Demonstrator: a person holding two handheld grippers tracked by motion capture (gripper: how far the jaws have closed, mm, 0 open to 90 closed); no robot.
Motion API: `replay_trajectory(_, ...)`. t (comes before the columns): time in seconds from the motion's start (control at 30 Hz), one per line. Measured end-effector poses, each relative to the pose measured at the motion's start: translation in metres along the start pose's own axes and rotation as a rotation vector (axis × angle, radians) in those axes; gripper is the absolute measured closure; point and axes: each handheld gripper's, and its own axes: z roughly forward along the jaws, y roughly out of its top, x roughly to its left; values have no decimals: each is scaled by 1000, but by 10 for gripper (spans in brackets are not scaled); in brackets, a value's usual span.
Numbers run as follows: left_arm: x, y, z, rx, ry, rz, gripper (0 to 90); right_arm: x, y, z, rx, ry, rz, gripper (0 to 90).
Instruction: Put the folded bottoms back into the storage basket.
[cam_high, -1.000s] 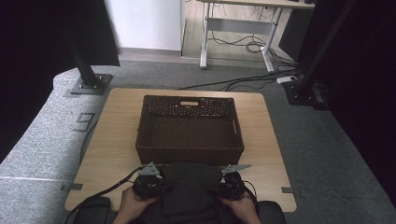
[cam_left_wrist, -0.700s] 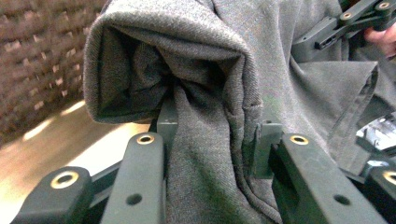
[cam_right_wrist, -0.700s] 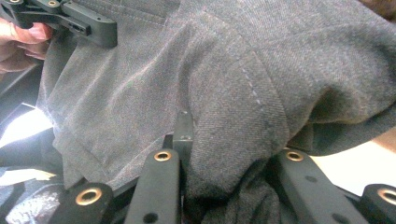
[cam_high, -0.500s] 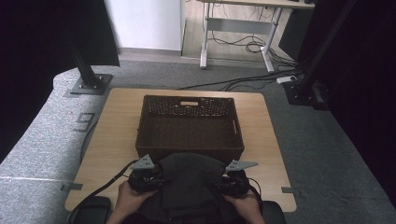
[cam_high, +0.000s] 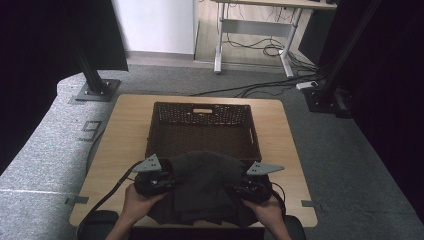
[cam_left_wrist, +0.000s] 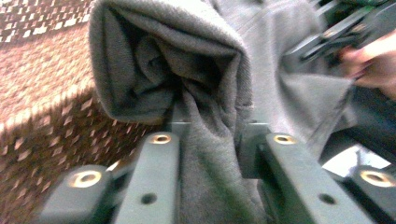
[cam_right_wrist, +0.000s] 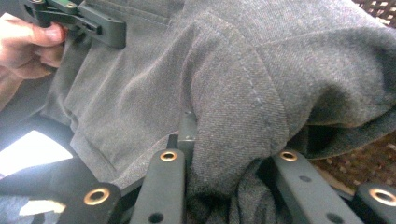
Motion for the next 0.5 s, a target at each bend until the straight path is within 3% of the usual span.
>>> replay_trajectory(0.3,1,9,-2,-7,22,24,753,1,10,-3,-14,-28,-34,744)
replay_trajectory(0.5,-2,24,-10,-41,28,53,753,4,24,-12,-42,-31,-59,746)
